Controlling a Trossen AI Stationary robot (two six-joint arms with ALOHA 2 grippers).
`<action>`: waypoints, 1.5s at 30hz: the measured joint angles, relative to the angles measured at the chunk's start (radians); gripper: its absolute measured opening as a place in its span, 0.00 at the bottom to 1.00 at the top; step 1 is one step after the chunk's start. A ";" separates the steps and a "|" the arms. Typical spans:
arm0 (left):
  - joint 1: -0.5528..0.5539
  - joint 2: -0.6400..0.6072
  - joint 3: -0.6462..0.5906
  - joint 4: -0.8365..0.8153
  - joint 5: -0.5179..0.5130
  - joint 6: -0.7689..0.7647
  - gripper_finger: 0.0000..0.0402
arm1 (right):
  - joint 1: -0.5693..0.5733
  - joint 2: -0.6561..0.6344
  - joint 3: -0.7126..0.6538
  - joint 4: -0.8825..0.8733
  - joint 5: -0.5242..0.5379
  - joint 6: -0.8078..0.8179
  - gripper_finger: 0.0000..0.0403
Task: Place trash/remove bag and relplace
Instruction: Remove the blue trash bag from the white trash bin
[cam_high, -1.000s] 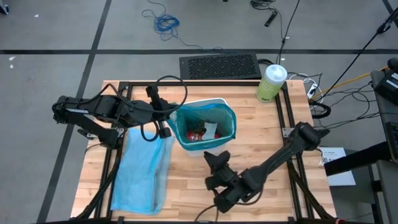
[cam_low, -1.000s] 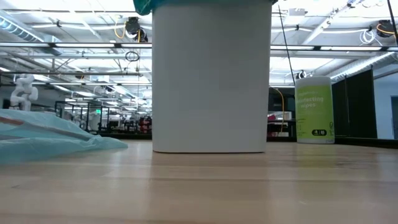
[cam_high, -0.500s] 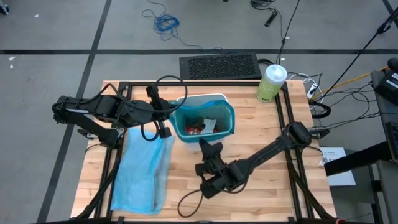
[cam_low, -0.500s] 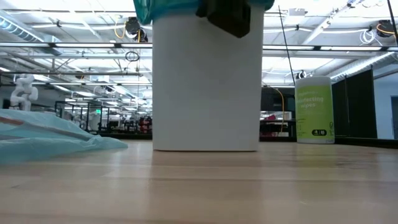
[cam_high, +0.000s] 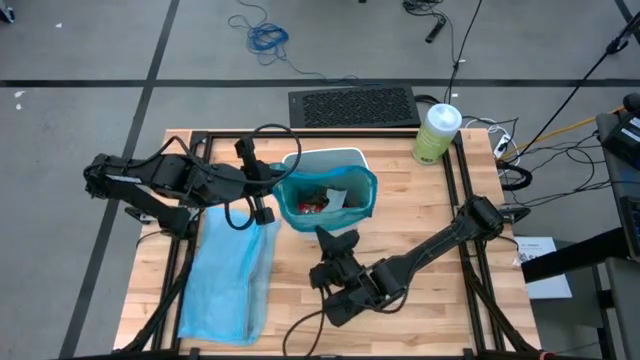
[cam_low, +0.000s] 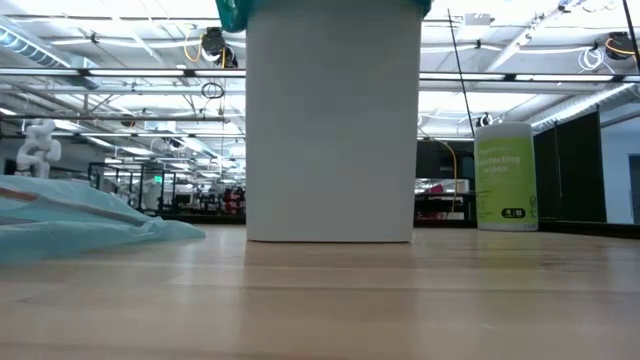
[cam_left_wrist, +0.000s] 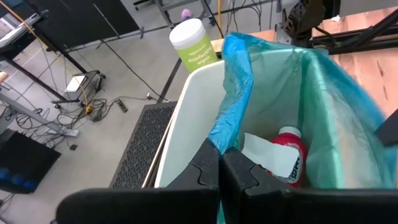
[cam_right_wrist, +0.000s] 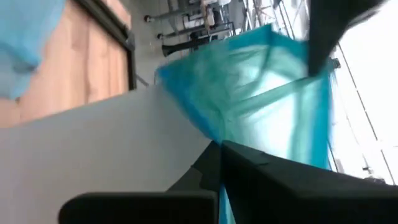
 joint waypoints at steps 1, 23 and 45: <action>-0.005 0.000 0.000 0.000 0.000 0.000 0.00 | 0.002 0.000 0.031 -0.008 0.000 -0.011 0.00; -0.154 0.000 0.000 -0.001 -0.267 0.072 0.00 | -0.129 -0.245 0.392 -0.433 -0.343 0.385 0.00; -0.152 0.000 0.000 0.023 -0.322 0.203 0.00 | -0.263 -0.209 0.390 -0.740 -0.839 0.656 0.05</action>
